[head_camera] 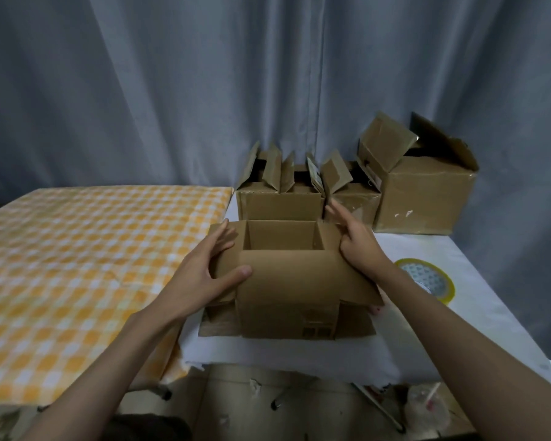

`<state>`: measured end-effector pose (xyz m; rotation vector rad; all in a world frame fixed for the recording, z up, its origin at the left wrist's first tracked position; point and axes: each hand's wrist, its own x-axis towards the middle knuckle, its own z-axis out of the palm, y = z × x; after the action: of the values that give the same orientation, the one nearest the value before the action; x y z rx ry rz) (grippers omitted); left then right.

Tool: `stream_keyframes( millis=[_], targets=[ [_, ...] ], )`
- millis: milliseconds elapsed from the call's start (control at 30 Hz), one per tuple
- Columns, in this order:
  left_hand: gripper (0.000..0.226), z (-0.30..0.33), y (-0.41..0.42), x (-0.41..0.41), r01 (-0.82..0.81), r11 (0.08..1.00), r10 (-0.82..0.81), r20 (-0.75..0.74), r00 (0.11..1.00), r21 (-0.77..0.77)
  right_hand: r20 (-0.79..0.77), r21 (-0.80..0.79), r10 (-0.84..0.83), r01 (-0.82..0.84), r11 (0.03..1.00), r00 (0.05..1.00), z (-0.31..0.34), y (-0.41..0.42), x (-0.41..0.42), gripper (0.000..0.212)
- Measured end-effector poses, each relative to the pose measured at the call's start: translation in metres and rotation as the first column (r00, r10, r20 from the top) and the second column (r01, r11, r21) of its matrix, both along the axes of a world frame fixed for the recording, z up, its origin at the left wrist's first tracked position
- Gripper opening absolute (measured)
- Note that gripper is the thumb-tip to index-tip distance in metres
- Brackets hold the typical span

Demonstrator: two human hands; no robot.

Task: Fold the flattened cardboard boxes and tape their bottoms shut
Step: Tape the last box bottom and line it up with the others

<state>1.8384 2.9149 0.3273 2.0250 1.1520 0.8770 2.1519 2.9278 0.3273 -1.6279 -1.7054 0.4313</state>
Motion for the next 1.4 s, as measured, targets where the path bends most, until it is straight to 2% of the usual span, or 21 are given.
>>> stream_keyframes(
  millis=[200, 300, 433, 500, 567, 600, 633, 667, 733, 767, 800, 833, 900, 967, 1000, 1067, 1133, 1200, 1267, 1333, 1400],
  targets=[
    [0.124, 0.01, 0.014, 0.013, -0.034, 0.999, 0.034, -0.187, 0.982, 0.004, -0.126, -0.034, 0.122, -0.127, 0.991, 0.985, 0.015, -0.005, 0.004, 0.077],
    [0.131, 0.022, 0.024, 0.02, 0.031, 1.0, -0.031, -0.229, 0.973, -0.002, -0.057, -0.01, 0.138, -0.138, 0.99, 0.989, 0.013, -0.006, 0.004, 0.068],
    [0.124, 0.029, 0.032, 0.029, 0.125, 0.991, -0.135, -0.375, 0.917, -0.051, 0.054, -0.049, 0.117, -0.114, 0.992, 0.992, 0.01, -0.005, 0.006, 0.058],
    [0.112, 0.028, 0.034, 0.031, 0.158, 0.985, -0.168, -0.483, 0.859, -0.062, 0.069, -0.063, 0.108, -0.104, 0.993, 0.992, 0.012, -0.007, 0.003, 0.055],
    [0.103, 0.025, 0.035, 0.033, 0.171, 0.985, -0.156, -0.588, 0.794, -0.031, 0.075, -0.029, 0.013, -0.011, 1.0, 0.997, 0.015, -0.007, 0.001, 0.054],
    [0.101, 0.024, 0.036, 0.034, 0.17, 0.985, -0.14, -0.622, 0.77, -0.011, 0.035, -0.014, -0.073, 0.073, 0.997, 0.997, 0.017, -0.006, 0.003, 0.054],
    [0.1, 0.023, 0.036, 0.034, 0.17, 0.985, -0.126, -0.645, 0.754, 0.005, -0.07, -0.033, -0.167, 0.165, 0.986, 0.984, 0.021, -0.007, 0.005, 0.053],
    [0.1, 0.022, 0.037, 0.034, 0.172, 0.985, -0.12, -0.662, 0.74, 0.013, -0.239, -0.096, -0.241, 0.225, 0.97, 0.94, 0.026, -0.007, 0.006, 0.047],
    [0.101, 0.02, 0.038, 0.034, 0.181, 0.983, -0.123, -0.686, 0.717, 0.014, -0.55, -0.242, -0.309, 0.206, 0.948, 0.776, 0.037, -0.009, 0.008, 0.029],
    [0.101, 0.019, 0.039, 0.035, 0.185, 0.983, -0.124, -0.692, 0.711, 0.013, -0.638, -0.261, -0.298, 0.164, 0.951, 0.711, 0.042, -0.01, 0.008, 0.026],
    [0.101, 0.018, 0.039, 0.035, 0.188, 0.982, -0.124, -0.697, 0.706, 0.015, -0.685, -0.25, -0.263, 0.12, 0.961, 0.679, 0.046, -0.012, 0.005, 0.029],
    [0.101, 0.017, 0.039, 0.035, 0.191, 0.981, -0.123, -0.703, 0.701, 0.02, -0.688, -0.219, -0.213, 0.081, 0.972, 0.694, 0.049, -0.014, 0.0, 0.03],
    [0.099, 0.016, 0.039, 0.035, 0.193, 0.981, -0.115, -0.714, 0.691, 0.029, -0.552, -0.149, -0.119, 0.043, 0.988, 0.825, 0.051, -0.02, -0.018, 0.032],
    [0.096, 0.016, 0.038, 0.035, 0.199, 0.979, -0.11, -0.714, 0.691, 0.041, -0.289, -0.099, -0.047, 0.019, 0.995, 0.956, 0.044, -0.025, -0.04, 0.032],
    [0.095, 0.017, 0.037, 0.035, 0.2, 0.979, -0.104, -0.712, 0.695, 0.052, -0.144, -0.088, -0.03, 0.017, 0.996, 0.989, 0.037, -0.026, -0.049, 0.034],
    [0.088, 0.02, 0.034, 0.031, 0.182, 0.979, -0.067, -0.702, 0.709, 0.09, 0.113, -0.072, -0.008, 0.017, 0.997, 0.994, 0.017, -0.026, -0.062, 0.039],
    [0.077, 0.022, 0.032, 0.023, 0.077, 0.98, 0.065, -0.665, 0.744, 0.182, 0.289, -0.061, 0.013, 0.005, 0.998, 0.957, -0.001, -0.026, -0.07, 0.048],
    [0.071, 0.029, 0.028, 0.015, -0.15, 0.97, 0.23, -0.521, 0.822, 0.192, 0.333, -0.065, 0.021, 0.0, 0.998, 0.943, -0.013, -0.024, -0.072, 0.066],
    [0.065, 0.039, 0.025, 0.011, -0.296, 0.955, 0.29, -0.281, 0.915, 0.023, 0.321, -0.052, 0.013, 0.004, 0.999, 0.947, -0.017, -0.022, -0.071, 0.073],
    [0.056, 0.047, 0.024, 0.016, -0.257, 0.958, 0.249, -0.073, 0.966, -0.124, 0.302, -0.064, 0.019, 0.0, 0.998, 0.953, -0.016, -0.025, -0.07, 0.062],
    [0.053, 0.051, 0.023, 0.026, -0.162, 0.972, 0.169, 0.029, 0.985, -0.168, 0.283, -0.077, 0.022, 0.0, 0.997, 0.959, -0.015, -0.027, -0.07, 0.053]
  ],
)
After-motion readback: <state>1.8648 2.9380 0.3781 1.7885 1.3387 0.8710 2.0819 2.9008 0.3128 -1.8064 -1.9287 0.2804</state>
